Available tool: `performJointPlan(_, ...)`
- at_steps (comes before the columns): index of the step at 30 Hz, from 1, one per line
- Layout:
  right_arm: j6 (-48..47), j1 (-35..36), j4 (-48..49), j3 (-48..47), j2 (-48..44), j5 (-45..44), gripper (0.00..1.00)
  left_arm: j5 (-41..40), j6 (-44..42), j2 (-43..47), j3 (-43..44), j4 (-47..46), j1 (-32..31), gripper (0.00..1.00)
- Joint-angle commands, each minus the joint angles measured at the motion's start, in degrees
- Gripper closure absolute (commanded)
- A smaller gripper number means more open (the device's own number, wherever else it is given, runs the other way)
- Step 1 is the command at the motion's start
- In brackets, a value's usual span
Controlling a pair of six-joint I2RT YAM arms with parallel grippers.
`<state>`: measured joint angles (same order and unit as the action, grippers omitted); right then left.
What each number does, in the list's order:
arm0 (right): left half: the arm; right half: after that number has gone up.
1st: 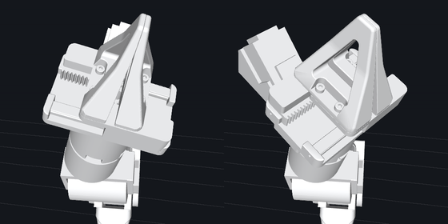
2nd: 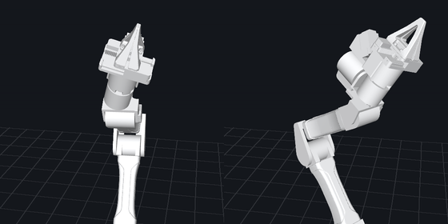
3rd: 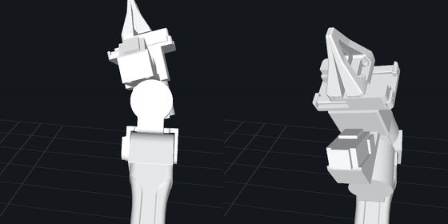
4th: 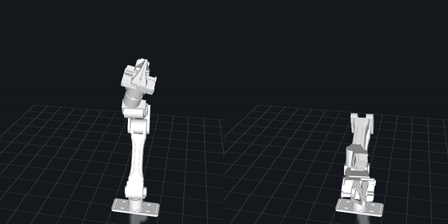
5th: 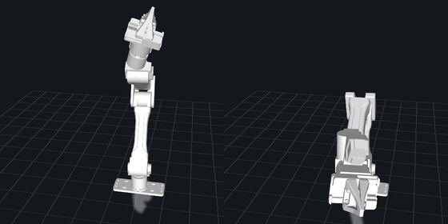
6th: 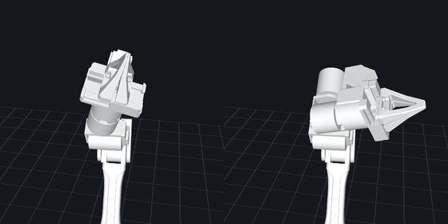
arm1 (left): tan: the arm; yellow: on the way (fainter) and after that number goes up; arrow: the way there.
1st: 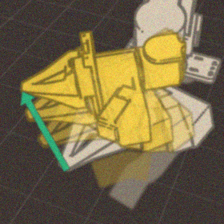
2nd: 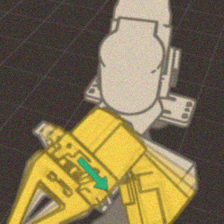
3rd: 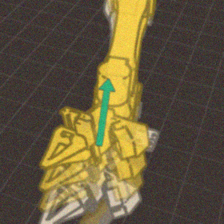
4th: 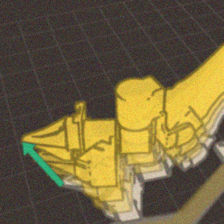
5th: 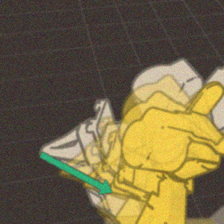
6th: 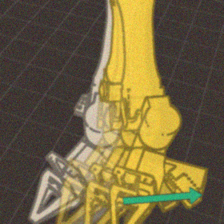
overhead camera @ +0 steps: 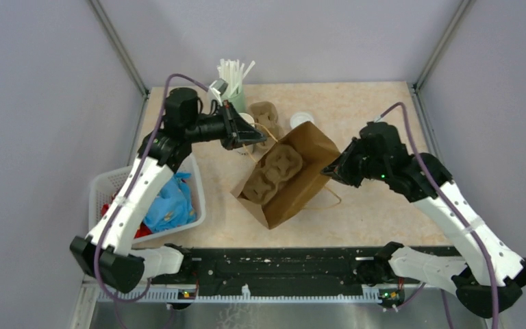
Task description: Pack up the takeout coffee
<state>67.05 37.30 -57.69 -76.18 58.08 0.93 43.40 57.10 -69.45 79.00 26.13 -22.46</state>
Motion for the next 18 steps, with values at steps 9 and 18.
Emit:
performJointPlan(9,-18.6,-0.9,6.9,-10.2,5.7,1.0,1.0,7.6,-3.0,-2.2,11.0,-17.4,-0.5,1.0)
performJointPlan(18,-30.1,-0.9,25.9,5.0,-2.7,1.0,1.0,7.3,-1.8,3.2,0.5,-22.2,-1.3,1.0)
